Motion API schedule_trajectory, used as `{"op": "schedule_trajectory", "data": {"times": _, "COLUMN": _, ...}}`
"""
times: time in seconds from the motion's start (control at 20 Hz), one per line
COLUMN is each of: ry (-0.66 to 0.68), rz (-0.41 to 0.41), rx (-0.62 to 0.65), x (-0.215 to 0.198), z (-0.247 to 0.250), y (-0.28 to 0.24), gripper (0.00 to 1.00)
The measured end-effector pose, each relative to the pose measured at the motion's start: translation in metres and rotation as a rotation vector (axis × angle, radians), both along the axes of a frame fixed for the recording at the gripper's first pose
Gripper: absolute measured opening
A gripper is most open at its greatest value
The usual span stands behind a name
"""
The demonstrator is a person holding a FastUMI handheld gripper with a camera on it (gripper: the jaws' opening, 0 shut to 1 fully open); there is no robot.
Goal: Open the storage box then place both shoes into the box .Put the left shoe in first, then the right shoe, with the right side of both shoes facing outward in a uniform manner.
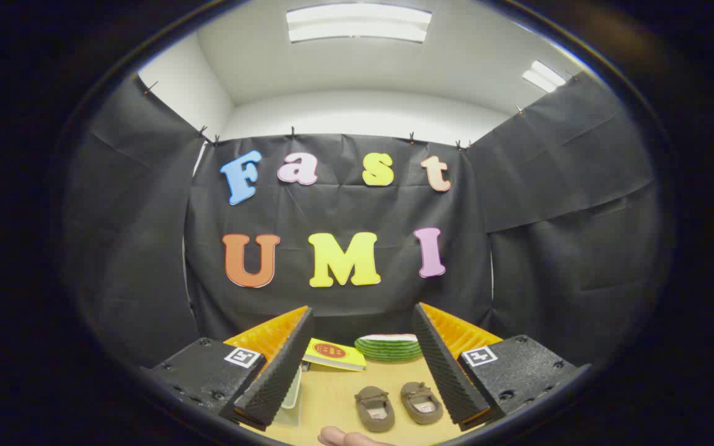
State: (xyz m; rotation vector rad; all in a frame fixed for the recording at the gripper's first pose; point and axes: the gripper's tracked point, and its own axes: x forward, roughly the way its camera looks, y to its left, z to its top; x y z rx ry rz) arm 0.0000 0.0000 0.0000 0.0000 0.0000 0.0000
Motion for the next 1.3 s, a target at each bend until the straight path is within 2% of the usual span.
{"op": "schedule_trajectory", "data": {"times": 0.65, "ry": 0.057, "rz": -0.015, "rx": -0.02, "x": 0.01, "z": -0.019, "y": -0.01, "gripper": 1.0}}
{"op": "schedule_trajectory", "data": {"times": 0.9, "ry": 0.121, "rz": 0.027, "rx": -0.024, "x": 0.027, "z": -0.043, "y": 0.001, "gripper": 1.0}}
{"op": "schedule_trajectory", "data": {"times": 1.05, "ry": 0.216, "rz": 0.062, "rx": -0.004, "x": 0.05, "z": -0.078, "y": 0.011, "gripper": 1.0}}
{"op": "schedule_trajectory", "data": {"times": 1.2, "ry": 0.363, "rz": 0.113, "rx": 0.087, "x": 0.074, "z": -0.121, "y": 0.022, "gripper": 1.0}}
{"op": "schedule_trajectory", "data": {"times": 1.3, "ry": 0.477, "rz": 0.176, "rx": 0.163, "x": 0.087, "z": -0.153, "y": 0.037, "gripper": 1.0}}
